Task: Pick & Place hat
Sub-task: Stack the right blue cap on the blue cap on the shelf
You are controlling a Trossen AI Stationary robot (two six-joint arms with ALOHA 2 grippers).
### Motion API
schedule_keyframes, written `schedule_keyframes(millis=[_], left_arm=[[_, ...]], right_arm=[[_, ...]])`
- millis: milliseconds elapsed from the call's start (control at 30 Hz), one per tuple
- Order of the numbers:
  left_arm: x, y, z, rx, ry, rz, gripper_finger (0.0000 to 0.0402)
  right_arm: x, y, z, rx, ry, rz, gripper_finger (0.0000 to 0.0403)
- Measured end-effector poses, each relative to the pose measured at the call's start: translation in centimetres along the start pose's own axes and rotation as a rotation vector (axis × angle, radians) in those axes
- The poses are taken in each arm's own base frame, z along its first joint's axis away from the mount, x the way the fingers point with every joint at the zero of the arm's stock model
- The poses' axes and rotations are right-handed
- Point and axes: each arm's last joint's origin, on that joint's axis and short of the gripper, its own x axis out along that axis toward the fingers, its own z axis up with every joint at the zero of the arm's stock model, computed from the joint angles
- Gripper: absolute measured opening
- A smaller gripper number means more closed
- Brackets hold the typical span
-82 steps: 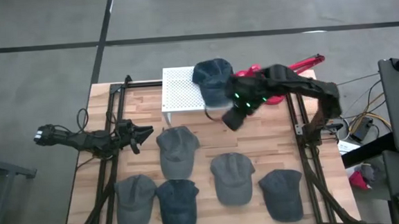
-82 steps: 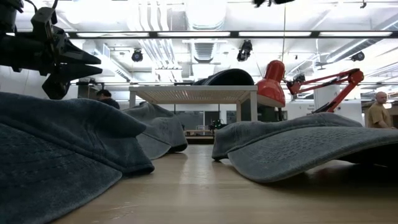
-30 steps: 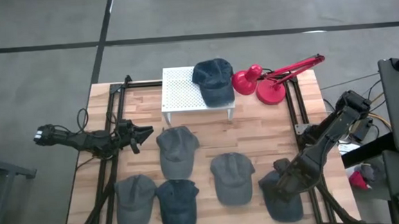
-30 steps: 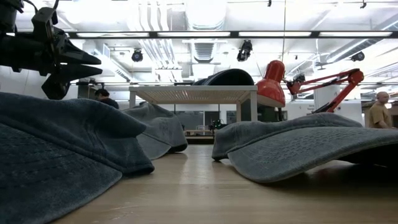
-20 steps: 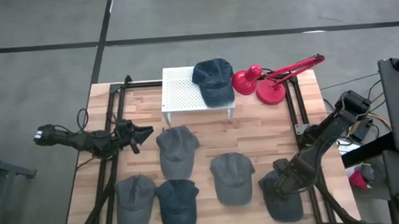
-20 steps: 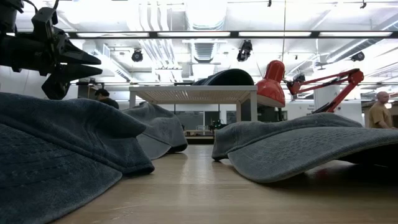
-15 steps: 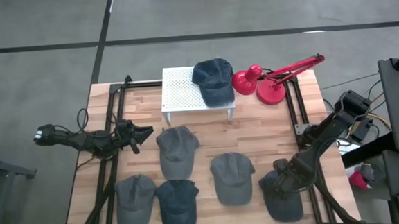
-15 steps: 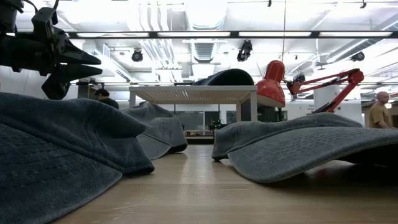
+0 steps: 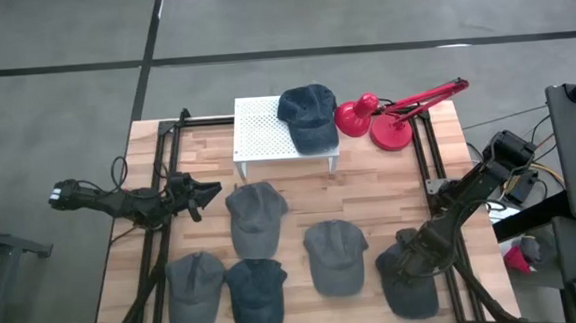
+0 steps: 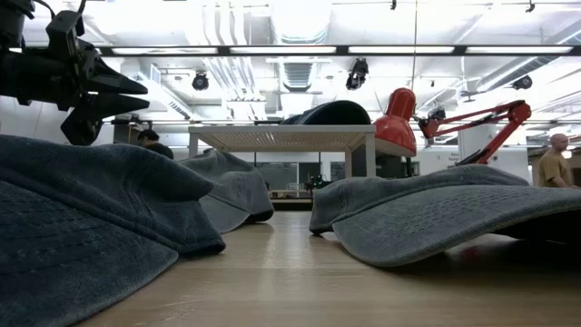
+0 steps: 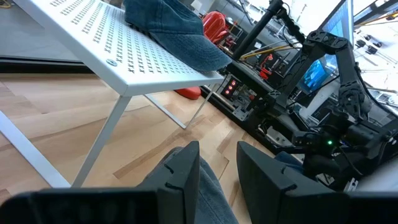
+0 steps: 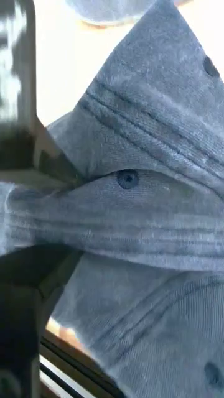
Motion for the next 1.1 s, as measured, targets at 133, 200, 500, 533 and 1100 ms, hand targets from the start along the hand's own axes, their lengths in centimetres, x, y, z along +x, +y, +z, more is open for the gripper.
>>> schedule_keyframes(millis=[133,200,500,533,1100], left_arm=[[0.0,0.0,0.0,0.000,0.000,0.000,0.0108],[0.0,0.0,0.0,0.000,0.000,0.000,0.0108],[0.0,0.0,0.0,0.000,0.000,0.000,0.0108],[0.0,0.0,0.0,0.000,0.000,0.000,0.0108],[0.0,0.0,0.0,-0.005,-0.002,-0.001,0.0108]], right_arm=[[-0.7,0.4,-0.6,-0.040,0.020,0.023,0.0042],[-1.2,0.7,-1.0,-0.064,0.032,0.039,0.0020],[-6.8,1.7,-3.4,-0.177,0.021,0.098,0.0014],[-7.8,1.8,-3.7,-0.198,0.000,0.128,0.0014],[-23.4,5.8,1.2,-0.279,-0.537,0.560,0.0012]])
